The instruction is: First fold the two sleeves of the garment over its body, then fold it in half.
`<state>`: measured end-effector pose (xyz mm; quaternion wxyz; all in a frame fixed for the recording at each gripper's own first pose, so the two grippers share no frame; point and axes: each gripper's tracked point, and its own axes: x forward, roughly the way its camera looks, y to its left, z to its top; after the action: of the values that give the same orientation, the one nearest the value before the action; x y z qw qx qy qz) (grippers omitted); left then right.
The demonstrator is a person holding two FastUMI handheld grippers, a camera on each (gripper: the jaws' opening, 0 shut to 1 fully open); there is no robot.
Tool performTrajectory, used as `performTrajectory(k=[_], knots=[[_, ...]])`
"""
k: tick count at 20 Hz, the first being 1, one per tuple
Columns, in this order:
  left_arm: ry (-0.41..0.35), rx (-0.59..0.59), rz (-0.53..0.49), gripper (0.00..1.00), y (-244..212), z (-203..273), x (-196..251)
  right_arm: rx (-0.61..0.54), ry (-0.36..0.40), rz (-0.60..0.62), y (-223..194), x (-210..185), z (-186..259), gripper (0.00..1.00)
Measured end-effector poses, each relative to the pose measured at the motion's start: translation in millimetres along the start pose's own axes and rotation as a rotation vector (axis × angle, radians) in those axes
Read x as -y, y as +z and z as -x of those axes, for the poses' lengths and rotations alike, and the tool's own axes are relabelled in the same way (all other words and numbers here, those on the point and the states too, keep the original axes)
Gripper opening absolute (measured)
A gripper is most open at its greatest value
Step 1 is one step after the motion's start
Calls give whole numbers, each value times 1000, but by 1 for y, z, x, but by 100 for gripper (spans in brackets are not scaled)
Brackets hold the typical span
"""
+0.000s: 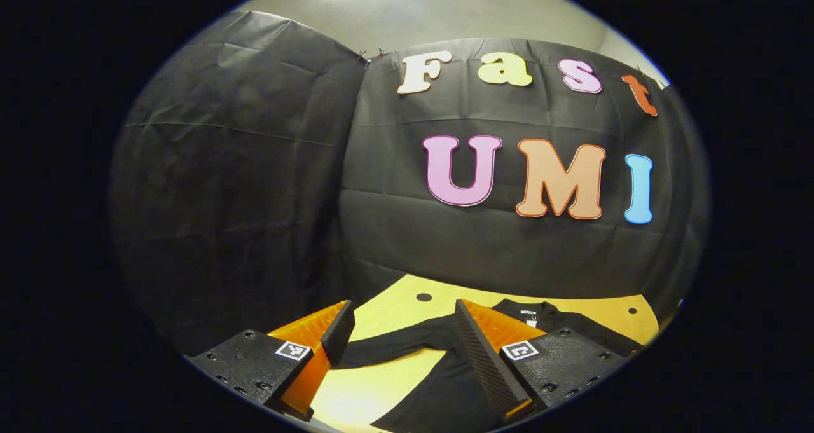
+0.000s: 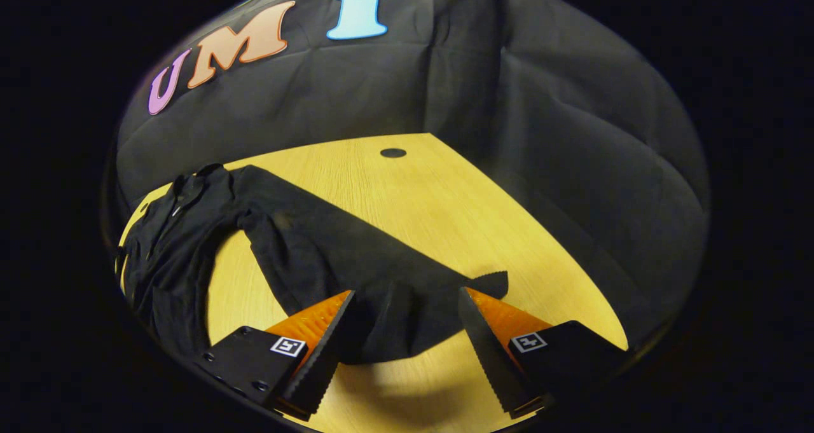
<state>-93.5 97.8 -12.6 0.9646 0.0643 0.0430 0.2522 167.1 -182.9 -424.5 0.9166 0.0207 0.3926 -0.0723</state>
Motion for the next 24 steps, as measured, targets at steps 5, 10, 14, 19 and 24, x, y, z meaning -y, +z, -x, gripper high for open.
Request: performTrajectory(k=[5,10,14,19,24], knots=[[-11,-10,-26,92,-5,1,-1,38,9,-51,-1,-2,-4,100],[-33,-23,-28,92,-7,2,1,60,12,-64,-2,-4,-4,100],[-53,-22,-28,92,-8,3,4,59,25,-76,-2,-6,-5,73],[-67,-38,-10,92,-14,1,13,55,46,-75,0,-14,-6,40],[-61,-34,-2,93,-16,5,8,12,86,-142,-2,-21,-1,14]])
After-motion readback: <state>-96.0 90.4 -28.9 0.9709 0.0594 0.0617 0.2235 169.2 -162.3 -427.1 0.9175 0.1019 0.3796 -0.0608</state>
